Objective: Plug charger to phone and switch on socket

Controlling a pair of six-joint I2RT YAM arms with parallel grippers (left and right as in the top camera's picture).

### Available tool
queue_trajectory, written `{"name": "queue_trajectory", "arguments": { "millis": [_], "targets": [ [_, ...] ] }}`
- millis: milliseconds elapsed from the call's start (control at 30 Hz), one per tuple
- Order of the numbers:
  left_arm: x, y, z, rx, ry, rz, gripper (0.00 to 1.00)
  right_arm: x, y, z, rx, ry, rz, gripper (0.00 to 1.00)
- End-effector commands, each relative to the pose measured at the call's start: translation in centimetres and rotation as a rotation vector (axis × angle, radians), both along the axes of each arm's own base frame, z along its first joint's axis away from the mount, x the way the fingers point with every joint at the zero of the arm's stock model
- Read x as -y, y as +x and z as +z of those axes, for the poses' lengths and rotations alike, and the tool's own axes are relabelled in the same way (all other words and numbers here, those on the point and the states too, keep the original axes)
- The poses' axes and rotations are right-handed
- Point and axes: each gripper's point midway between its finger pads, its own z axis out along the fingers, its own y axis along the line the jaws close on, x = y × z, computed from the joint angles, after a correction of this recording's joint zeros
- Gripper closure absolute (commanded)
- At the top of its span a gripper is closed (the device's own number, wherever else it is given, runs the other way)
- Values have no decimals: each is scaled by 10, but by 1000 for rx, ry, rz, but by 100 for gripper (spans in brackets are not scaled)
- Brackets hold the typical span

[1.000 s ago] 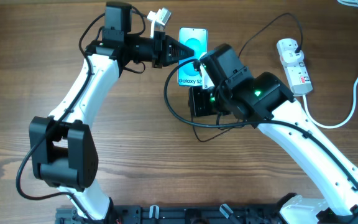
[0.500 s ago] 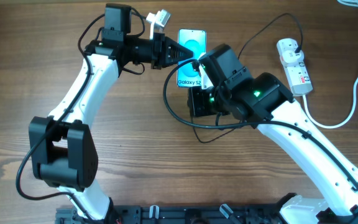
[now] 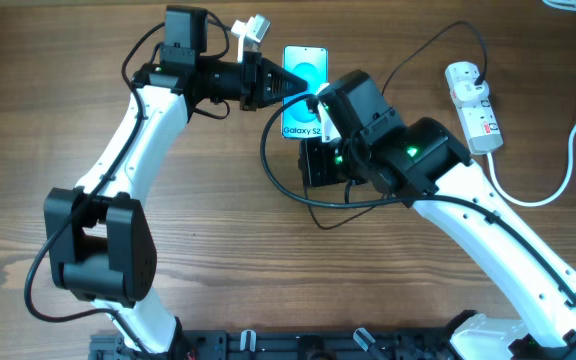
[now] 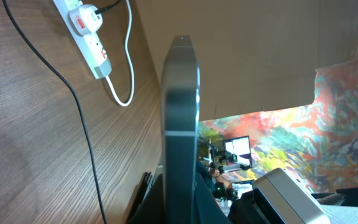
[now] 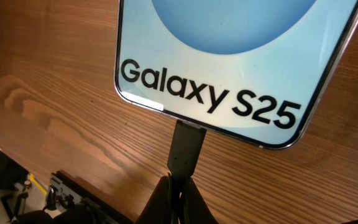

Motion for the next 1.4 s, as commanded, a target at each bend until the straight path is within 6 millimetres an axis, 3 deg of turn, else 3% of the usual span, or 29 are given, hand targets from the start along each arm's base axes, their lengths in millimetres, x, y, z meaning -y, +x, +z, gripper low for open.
{"name": "queue_trajectory", "arguments": {
  "millis": [0,333,533,1033,1367],
  "targets": [
    [10,-23,20,42,-57,-85,95,5,25,18,109,6,-56,95],
    [13,-28,18,62,-56,-103,96,9,29,18,111,6,-70,96],
    [13,-36,27,47,-109,-148,96,6,33,22,131,21,-71,95],
    [13,-36,27,45,-109,-148,96,9,39,25,150,25,-85,93],
    [13,-36,27,46,-108,-147,96,8,40,44,185,55,-84,89]
  ]
}}
